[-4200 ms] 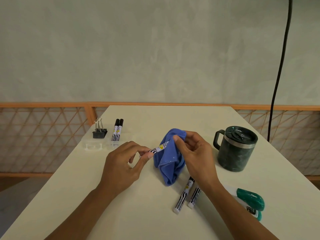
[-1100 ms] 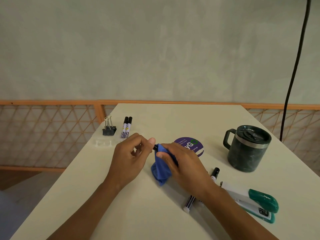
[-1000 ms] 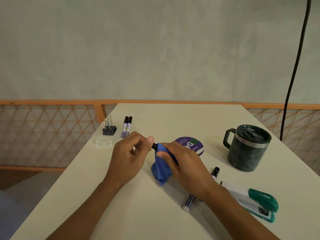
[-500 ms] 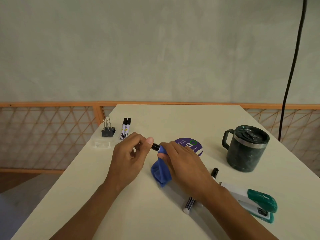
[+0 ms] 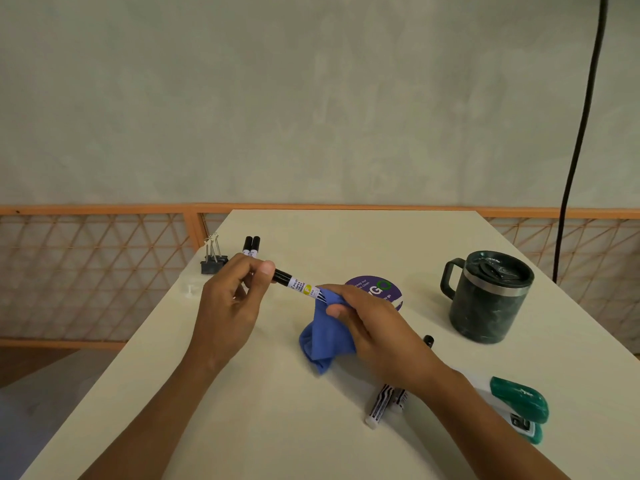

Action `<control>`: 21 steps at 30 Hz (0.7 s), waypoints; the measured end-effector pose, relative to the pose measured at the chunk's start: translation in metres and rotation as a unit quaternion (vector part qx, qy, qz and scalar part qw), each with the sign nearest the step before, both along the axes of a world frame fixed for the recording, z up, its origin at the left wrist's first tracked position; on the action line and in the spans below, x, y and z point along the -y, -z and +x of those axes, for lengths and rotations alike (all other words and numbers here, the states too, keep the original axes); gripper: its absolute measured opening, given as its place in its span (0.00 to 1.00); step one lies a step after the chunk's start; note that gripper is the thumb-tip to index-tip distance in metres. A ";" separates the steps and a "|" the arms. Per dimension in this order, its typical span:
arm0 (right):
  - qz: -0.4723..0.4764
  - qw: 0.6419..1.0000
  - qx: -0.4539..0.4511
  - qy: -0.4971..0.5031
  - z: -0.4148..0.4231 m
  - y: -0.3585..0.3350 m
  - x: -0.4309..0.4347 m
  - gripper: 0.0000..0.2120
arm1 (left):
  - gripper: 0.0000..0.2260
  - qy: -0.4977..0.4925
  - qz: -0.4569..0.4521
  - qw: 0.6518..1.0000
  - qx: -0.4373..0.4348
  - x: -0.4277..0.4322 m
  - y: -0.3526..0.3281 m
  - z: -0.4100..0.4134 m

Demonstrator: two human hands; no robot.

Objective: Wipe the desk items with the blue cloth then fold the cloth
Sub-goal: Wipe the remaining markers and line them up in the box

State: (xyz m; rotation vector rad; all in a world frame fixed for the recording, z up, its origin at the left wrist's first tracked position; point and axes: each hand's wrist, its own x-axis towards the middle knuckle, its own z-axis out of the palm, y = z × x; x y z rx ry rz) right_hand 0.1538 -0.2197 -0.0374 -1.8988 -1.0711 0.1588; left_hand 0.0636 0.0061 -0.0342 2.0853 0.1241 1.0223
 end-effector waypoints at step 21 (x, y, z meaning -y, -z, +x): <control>0.271 0.945 -0.140 0.119 0.012 -0.002 0.002 0.09 | 0.03 0.090 -0.068 0.984 -0.138 0.028 0.024 0.010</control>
